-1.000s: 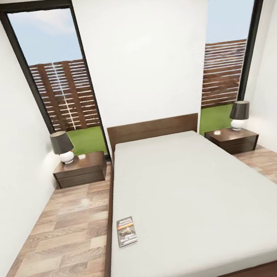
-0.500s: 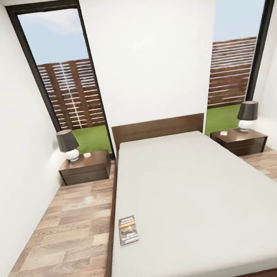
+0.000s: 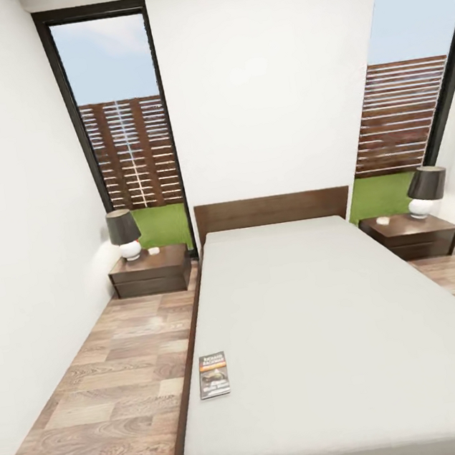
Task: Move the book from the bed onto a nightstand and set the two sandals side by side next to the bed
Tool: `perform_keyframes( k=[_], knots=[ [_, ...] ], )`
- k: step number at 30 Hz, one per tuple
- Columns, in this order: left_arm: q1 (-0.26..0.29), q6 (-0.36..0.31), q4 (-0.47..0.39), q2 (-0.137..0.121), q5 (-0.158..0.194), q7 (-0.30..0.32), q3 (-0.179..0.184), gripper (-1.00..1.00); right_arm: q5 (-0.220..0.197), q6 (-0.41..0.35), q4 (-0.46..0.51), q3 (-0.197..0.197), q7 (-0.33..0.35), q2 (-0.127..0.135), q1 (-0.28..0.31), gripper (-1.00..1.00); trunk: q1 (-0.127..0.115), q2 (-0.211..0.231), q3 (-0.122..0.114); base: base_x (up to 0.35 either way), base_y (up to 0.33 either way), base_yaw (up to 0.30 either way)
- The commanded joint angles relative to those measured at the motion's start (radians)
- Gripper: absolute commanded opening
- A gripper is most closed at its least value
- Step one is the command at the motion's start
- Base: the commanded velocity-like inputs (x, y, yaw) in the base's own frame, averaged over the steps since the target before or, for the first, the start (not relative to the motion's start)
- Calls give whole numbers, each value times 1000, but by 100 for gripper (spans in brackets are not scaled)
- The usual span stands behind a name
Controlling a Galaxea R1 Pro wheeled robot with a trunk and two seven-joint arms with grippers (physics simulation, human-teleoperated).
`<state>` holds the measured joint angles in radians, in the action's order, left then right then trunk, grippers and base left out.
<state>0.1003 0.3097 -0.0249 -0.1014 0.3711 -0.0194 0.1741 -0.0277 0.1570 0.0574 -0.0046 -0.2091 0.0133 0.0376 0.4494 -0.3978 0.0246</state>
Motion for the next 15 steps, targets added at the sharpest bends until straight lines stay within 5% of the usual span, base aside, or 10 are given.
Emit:
perform_keyframes(
  k=[1,15],
  knots=[
    [1,3,1,0,6,-2,9,100,-3,4,-1,0,-1,0,1,100,1,-2,2,0,-26,149],
    [1,3,1,0,7,-2,8,100,-3,4,-1,0,-1,0,1,100,1,-2,2,0,-103,89]
  ],
)
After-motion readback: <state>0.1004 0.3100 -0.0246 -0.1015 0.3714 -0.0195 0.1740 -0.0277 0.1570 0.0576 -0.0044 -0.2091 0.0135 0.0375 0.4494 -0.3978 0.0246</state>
